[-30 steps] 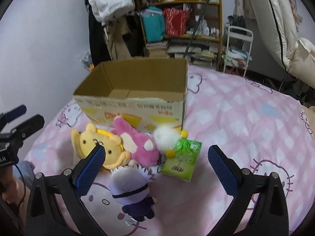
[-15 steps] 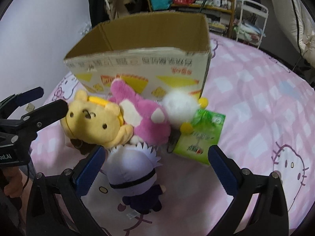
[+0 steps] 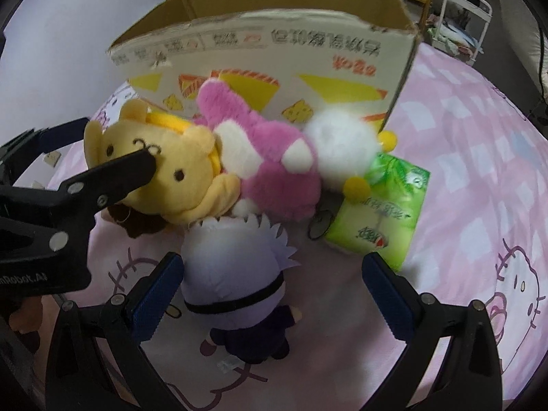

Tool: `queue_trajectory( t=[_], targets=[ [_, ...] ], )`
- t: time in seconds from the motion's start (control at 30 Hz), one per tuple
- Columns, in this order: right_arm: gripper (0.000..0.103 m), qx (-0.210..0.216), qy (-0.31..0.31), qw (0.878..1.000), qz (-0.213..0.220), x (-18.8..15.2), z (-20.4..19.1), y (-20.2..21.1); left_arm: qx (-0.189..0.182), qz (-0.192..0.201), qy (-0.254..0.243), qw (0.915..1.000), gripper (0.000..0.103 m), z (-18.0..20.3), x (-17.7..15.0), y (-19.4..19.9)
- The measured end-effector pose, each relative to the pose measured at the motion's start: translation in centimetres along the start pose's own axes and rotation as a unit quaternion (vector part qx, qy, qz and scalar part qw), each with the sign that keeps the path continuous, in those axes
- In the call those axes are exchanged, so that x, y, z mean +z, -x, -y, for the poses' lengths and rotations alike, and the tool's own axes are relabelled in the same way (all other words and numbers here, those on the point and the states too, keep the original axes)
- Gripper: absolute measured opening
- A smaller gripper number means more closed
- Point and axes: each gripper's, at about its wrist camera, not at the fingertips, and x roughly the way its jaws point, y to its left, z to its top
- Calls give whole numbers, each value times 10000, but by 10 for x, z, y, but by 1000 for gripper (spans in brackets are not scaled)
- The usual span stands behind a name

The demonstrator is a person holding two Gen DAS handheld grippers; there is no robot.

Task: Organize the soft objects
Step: 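Grasp the yellow bear plush with the left tool while the right tool grasps the white-haired doll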

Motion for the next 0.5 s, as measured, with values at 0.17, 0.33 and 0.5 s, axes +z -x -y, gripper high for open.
queue_trajectory(
  t=[0.17, 0.33, 0.5],
  targets=[
    [91, 212, 69, 9995, -213, -2, -8, -11, -359, 7, -49, 9993, 56, 6, -2, 3],
    [60, 786, -165, 9962, -347, -1, -5, -15, -448, -24, -103, 9989, 48, 12, -9, 5],
    [58, 622, -157, 9976, -248, -1, -4, -11, -370, 102, -91, 9992, 47, 12, -15, 17]
  ],
)
